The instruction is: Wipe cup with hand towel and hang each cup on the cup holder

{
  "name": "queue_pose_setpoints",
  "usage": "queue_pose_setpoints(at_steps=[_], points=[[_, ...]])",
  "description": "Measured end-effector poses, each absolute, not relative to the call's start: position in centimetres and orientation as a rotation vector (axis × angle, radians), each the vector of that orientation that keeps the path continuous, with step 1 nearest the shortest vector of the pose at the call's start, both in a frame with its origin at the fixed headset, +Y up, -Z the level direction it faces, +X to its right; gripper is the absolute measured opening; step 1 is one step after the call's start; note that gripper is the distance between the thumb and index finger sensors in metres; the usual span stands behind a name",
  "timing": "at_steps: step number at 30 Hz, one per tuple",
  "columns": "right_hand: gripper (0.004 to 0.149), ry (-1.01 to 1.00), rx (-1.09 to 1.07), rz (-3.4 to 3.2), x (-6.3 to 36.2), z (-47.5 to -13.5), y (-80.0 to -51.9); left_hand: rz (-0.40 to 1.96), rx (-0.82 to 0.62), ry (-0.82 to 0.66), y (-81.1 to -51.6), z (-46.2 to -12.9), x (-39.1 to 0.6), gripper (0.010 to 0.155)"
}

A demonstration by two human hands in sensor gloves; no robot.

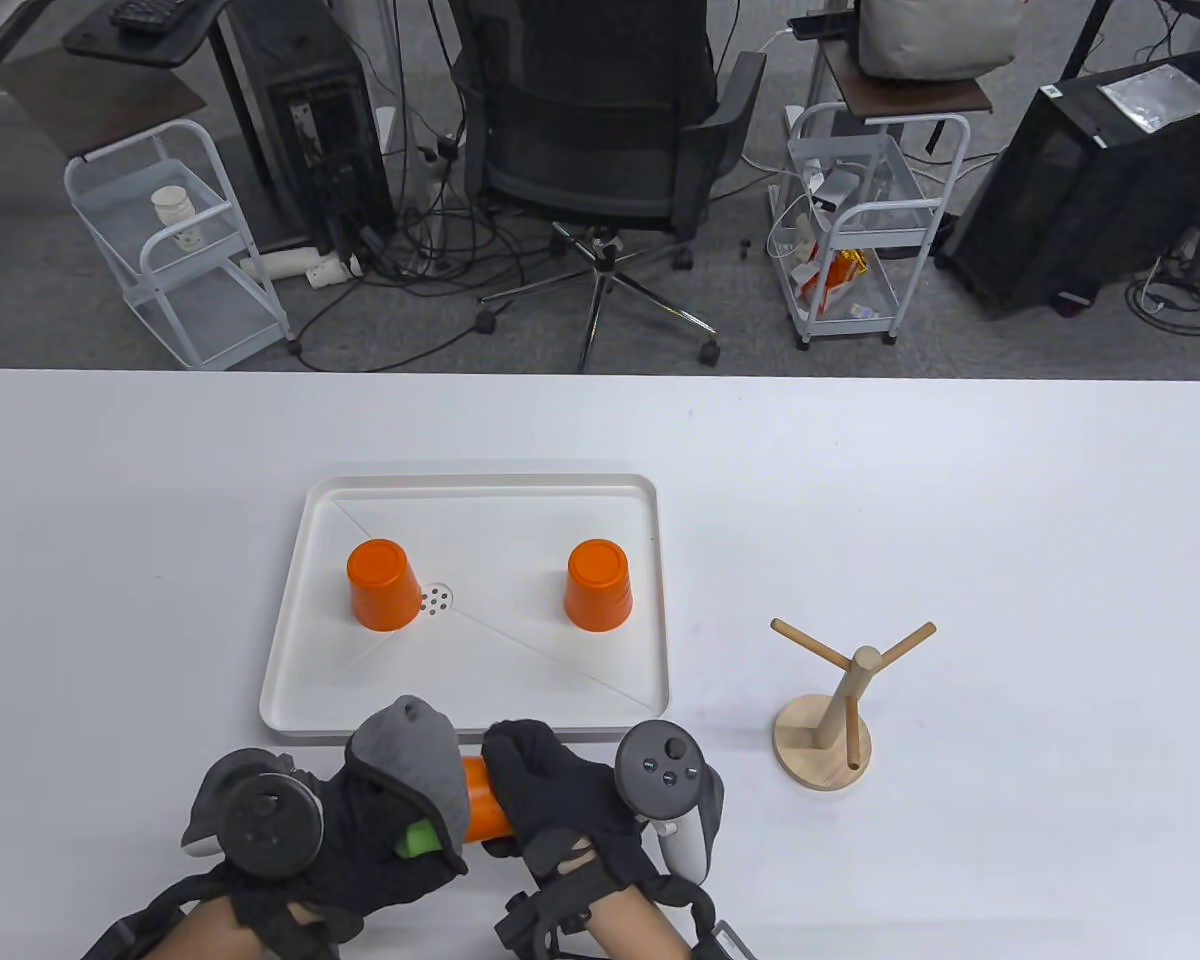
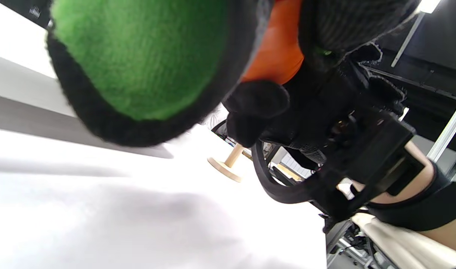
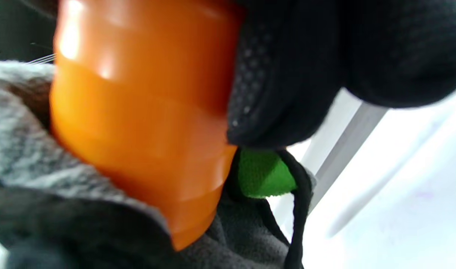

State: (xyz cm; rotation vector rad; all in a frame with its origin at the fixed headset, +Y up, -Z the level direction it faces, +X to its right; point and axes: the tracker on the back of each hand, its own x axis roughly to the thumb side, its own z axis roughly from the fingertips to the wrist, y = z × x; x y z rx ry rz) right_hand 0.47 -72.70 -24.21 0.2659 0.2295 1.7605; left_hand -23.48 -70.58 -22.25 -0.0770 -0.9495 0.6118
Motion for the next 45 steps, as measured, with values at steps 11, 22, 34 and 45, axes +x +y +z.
queue_pose_setpoints(at_steps=[11, 22, 34, 45], points=[[0.071, -0.040, 0.563, 1.919, -0.3, -23.5, -70.8, 1.083, -0.261, -0.819, -72.5, -23.7, -24.3, 0.083], [0.068, -0.122, 0.759, 1.974, -0.8, -22.9, -70.1, 1.293, -0.399, -0.752, -73.6, -23.9, -24.5, 0.084], [0.070, 0.186, 0.448, 1.775, -0.2, -23.9, -71.7, 0.797, -0.205, -0.898, -71.3, -22.5, -24.0, 0.085], [0.071, 0.108, 0.551, 1.816, -0.5, -23.7, -71.2, 0.986, -0.266, -0.871, -72.3, -23.5, -24.8, 0.084]])
